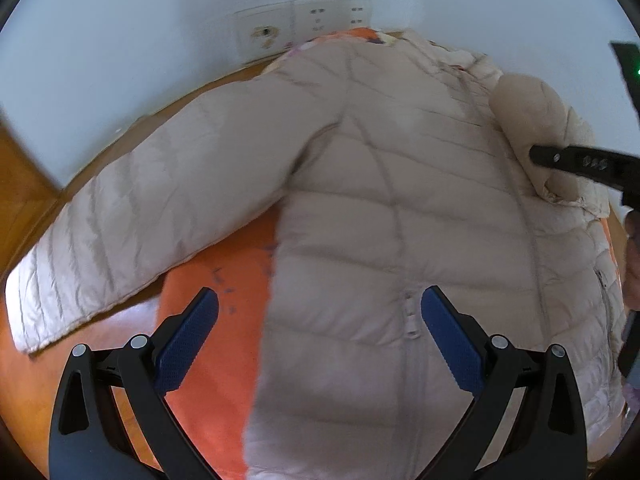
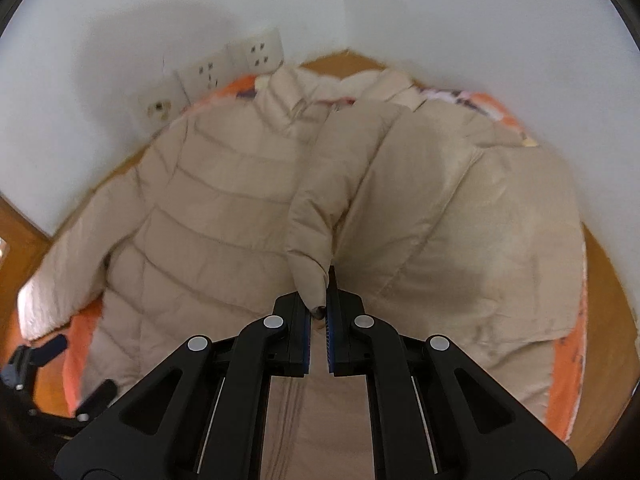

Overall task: Fold large clothes
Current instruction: 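Lift the sleeve with the right gripper and fold it across the jacket front, then open the right gripper to release the sleeve and withdraw it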

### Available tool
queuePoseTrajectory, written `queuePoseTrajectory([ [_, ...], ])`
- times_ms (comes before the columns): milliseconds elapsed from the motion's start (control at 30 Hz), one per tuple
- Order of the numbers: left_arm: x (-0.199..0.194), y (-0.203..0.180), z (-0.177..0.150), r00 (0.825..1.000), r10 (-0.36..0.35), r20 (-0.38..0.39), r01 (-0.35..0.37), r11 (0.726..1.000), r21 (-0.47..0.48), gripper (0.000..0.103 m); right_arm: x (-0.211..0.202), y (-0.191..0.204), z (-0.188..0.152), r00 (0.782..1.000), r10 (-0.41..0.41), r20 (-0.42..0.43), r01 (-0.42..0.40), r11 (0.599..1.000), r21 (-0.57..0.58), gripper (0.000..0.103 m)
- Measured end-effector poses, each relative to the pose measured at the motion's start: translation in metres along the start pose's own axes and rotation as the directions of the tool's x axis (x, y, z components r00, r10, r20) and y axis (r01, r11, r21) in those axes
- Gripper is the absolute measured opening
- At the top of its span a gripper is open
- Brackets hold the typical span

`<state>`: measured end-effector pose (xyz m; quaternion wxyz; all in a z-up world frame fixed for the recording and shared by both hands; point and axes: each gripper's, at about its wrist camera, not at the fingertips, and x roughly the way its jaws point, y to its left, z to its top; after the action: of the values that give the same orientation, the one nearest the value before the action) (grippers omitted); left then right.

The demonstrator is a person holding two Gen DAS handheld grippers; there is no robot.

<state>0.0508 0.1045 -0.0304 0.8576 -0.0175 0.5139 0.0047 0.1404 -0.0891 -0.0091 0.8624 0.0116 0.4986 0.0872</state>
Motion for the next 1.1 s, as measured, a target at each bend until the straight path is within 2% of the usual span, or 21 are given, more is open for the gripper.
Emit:
queuePoseTrajectory([
  [133, -0.002, 0.021, -0.005, 1.000, 0.004, 0.001, -0.004, 0.999, -0.044, 0.098, 0.017, 0.006, 0.000, 1.000, -0.012, -0.025, 0.011, 1.000, -0.016, 0.008],
  [233, -0.003, 0.033, -0.006, 1.000, 0.006, 0.002, -0.006, 0.998, -0.065, 0.098, 0.023, 0.009, 0.001, 1.000, -0.002, -0.029, 0.002, 1.000, -0.006, 0.015],
  [300, -0.003, 0.038, -0.006, 1.000, 0.006, 0.004, -0.005, 0.997, -0.071, 0.098, 0.024, 0.010, 0.000, 1.000, 0.013, -0.026, -0.013, 1.000, 0.003, 0.025],
  [367, -0.005, 0.044, -0.006, 1.000, 0.007, 0.009, -0.006, 0.997, -0.071, 0.098, 0.022, 0.013, -0.002, 0.999, 0.041, -0.021, -0.041, 0.999, 0.017, 0.047],
  [467, -0.008, 0.049, -0.007, 1.000, 0.005, 0.016, -0.004, 0.998, -0.063, 0.098, 0.014, 0.022, -0.004, 0.998, 0.063, -0.006, -0.063, 0.998, 0.018, 0.062],
  [567, -0.011, 0.051, -0.007, 1.000, 0.002, 0.023, 0.000, 0.999, -0.054, 0.098, -0.003, 0.031, -0.009, 0.998, 0.064, 0.015, -0.064, 0.998, -0.006, 0.072],
  [733, -0.018, 0.051, -0.004, 0.999, -0.007, 0.046, 0.008, 1.000, -0.027, 0.098, -0.035, 0.036, -0.020, 0.995, 0.074, 0.066, -0.072, 0.997, -0.022, 0.081],
  [867, -0.022, 0.046, 0.001, 0.998, -0.023, 0.062, 0.023, 1.000, -0.001, 0.098, -0.061, 0.030, -0.028, 0.992, 0.072, 0.107, -0.072, 0.997, -0.010, 0.082],
  [1100, -0.032, 0.024, 0.006, 0.994, -0.062, 0.087, 0.056, 0.996, 0.072, 0.098, -0.101, 0.001, -0.055, 0.990, 0.013, 0.139, -0.019, 0.999, 0.044, 0.082],
])
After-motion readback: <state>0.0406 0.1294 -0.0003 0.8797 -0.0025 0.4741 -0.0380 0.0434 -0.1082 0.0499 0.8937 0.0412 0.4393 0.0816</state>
